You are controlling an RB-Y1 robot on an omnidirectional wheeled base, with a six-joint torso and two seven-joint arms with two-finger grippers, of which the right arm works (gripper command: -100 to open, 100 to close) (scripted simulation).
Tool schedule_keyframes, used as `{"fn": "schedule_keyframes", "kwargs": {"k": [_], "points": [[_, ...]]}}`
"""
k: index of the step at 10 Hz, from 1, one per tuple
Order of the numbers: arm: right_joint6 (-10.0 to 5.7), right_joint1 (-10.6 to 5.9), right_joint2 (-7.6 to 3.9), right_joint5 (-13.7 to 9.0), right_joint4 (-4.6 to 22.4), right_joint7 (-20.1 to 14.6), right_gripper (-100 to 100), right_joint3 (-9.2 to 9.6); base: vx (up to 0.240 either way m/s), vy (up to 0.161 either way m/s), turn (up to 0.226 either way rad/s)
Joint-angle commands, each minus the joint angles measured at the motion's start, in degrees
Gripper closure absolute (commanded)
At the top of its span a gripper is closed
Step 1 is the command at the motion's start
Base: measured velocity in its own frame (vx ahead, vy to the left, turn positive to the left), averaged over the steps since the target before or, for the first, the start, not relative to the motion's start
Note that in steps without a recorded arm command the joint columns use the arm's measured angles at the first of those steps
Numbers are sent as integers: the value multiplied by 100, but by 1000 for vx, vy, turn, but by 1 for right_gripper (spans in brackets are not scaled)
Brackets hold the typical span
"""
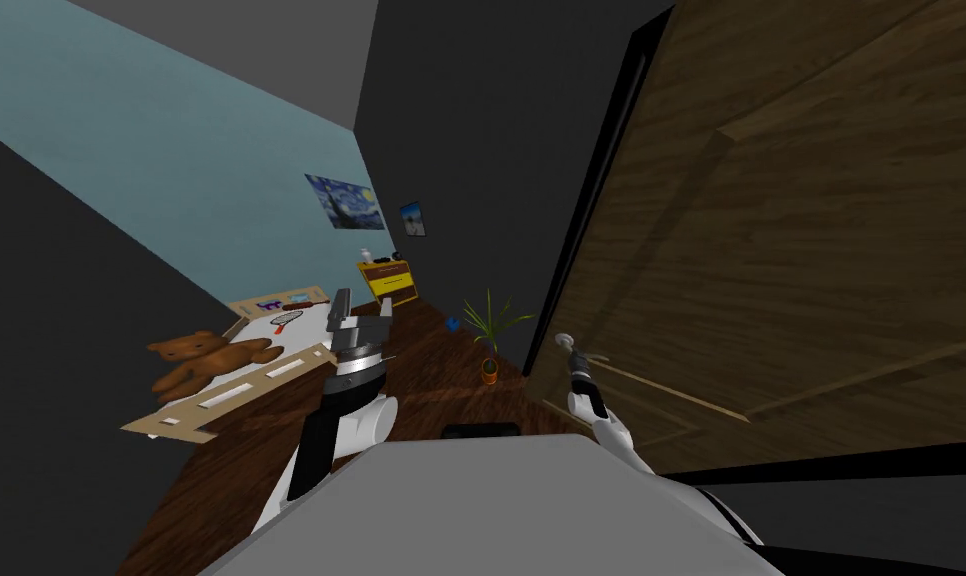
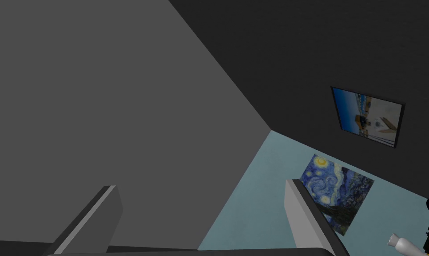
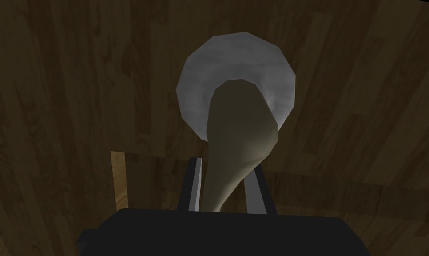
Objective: Pull the door open
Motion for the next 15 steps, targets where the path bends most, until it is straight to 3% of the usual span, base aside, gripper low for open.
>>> {"fn": "schedule_keyframes", "kwargs": {"k": [1, 8, 15], "points": [[-16, 13, -30, 39, -12, -73, 100, 77, -163, -8, 95], [-114, 91, -216, 276, -88, -519, 100, 550, -260, -19, 118], [-65, 126, -177, 258, -104, -484, 100, 521, -219, 8, 23]]}}
